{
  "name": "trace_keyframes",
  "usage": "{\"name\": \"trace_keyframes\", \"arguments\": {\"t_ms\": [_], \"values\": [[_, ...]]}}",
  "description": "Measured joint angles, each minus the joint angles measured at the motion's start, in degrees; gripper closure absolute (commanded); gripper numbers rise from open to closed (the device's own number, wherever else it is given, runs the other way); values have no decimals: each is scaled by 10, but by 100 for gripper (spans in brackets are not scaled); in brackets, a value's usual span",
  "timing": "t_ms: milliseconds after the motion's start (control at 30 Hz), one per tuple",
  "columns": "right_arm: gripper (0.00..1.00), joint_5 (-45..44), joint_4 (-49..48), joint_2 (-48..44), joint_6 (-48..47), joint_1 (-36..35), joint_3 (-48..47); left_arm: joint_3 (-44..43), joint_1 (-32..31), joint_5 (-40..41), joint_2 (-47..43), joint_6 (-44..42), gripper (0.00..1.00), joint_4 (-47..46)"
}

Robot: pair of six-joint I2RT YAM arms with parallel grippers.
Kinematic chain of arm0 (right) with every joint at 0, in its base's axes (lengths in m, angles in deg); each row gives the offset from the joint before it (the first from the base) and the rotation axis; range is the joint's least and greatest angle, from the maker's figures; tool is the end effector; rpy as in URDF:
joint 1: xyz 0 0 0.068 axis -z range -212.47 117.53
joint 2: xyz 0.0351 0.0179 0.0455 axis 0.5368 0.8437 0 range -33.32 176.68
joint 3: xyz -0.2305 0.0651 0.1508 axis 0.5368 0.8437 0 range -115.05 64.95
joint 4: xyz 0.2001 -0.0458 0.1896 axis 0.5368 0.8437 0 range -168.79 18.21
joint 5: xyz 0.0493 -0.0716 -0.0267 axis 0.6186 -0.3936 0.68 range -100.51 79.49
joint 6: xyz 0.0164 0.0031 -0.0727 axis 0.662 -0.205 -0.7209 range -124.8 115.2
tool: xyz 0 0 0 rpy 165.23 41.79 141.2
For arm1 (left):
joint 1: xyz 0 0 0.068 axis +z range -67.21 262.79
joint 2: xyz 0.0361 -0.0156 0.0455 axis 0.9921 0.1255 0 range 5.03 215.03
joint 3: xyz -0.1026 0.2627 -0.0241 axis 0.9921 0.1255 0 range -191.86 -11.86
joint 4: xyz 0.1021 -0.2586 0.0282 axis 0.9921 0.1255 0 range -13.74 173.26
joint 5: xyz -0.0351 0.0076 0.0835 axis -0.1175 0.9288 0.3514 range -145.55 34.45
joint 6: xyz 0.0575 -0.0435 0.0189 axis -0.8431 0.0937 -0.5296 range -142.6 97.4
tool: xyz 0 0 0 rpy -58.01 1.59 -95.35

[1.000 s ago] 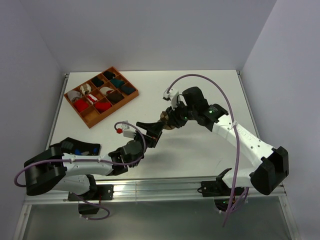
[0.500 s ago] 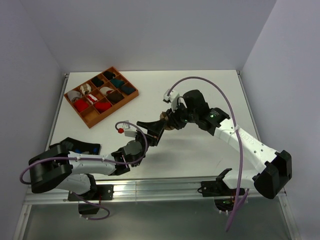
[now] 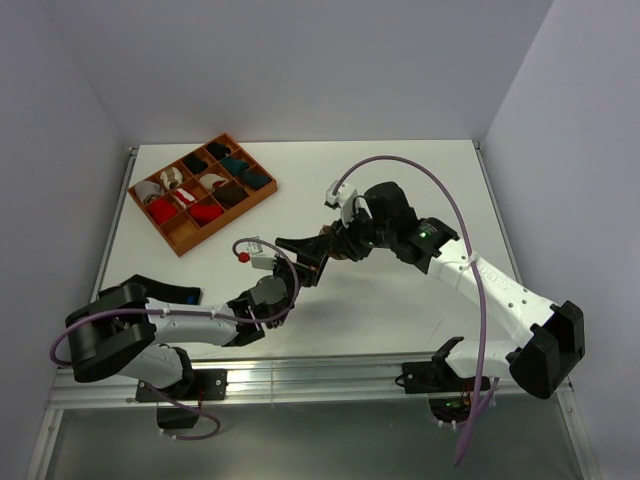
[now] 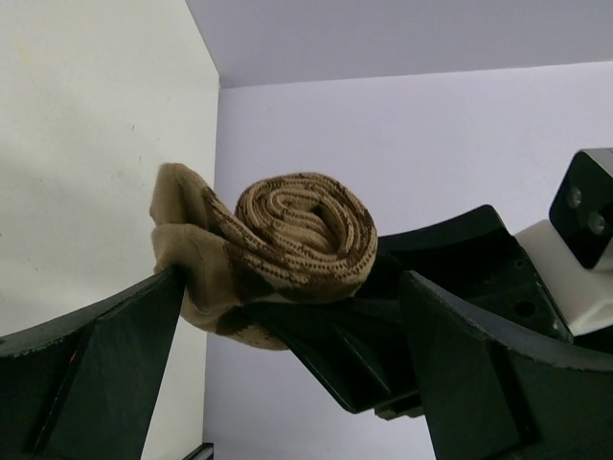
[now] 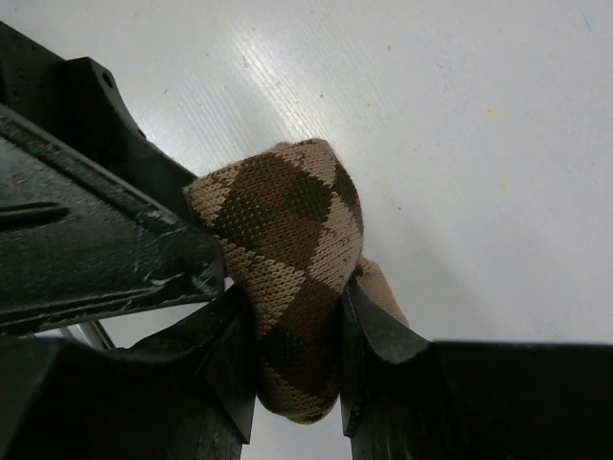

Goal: Roll the socks
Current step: Pick up the sock at the center of the board.

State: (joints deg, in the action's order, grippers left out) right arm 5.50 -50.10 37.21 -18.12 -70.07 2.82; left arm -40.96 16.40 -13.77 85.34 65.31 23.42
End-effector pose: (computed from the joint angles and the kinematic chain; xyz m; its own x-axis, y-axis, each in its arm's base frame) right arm 0.2316 0.2001 0.3122 -0.2896 -0.5026 -0.8146 -0.8504 0.5257 -0.0220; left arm 0.1610 -0.2642 0.2193 -0.4158 -0.9093 -0.0176 0.0266 0.0072 -0.9996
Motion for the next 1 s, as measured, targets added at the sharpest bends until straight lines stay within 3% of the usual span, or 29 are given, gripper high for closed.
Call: {"name": "trace_keyframes", "arguments": {"t_ms": [300, 500, 800, 1000], "values": [[97, 35, 2, 0, 0, -3, 0, 0, 19, -14, 2, -2, 2, -5], [98, 47, 6, 1, -1, -3, 0, 0, 23, -22, 9, -3, 11, -20], [97, 52, 12, 11, -11, -3, -4, 0, 36, -50, 26, -32, 33, -37], [97, 62, 21, 26, -26, -3, -6, 10, 51, -78, 27, -49, 57, -39]]}}
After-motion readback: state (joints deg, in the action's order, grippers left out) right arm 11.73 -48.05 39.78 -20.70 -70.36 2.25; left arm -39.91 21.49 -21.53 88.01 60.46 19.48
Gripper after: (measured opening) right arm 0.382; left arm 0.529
